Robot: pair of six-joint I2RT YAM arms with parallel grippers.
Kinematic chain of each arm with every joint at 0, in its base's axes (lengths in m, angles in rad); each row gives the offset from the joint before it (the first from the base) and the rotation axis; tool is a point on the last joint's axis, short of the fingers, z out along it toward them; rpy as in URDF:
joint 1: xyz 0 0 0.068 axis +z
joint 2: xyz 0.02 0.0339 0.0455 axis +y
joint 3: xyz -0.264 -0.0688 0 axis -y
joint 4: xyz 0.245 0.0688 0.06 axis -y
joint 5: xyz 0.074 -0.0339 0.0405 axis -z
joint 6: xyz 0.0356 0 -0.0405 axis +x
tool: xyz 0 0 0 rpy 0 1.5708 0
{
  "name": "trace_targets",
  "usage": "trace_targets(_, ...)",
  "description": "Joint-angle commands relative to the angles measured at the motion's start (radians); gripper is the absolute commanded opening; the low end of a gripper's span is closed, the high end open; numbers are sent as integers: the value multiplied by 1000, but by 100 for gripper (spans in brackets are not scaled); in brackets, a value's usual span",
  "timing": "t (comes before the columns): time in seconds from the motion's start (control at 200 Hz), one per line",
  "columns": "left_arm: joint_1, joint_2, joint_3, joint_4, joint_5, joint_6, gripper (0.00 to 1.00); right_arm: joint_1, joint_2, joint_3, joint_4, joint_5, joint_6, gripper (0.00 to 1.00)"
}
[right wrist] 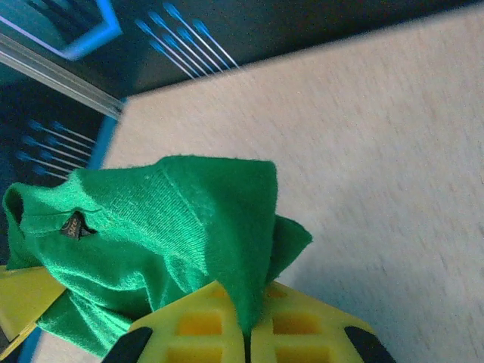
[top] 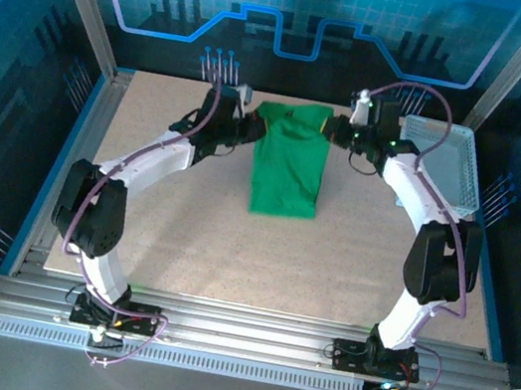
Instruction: Fold the inside-out t-shirt
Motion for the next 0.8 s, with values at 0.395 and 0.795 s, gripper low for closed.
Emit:
trace_targets(0.395, -134, -296, -576, 229, 151, 10, 0, 66, -318, -512, 149, -55, -9, 0)
trace_targets(0.795, -185, -255, -687, 230, 61, -119, 0, 110, -349, -680, 46, 86, 41, 0)
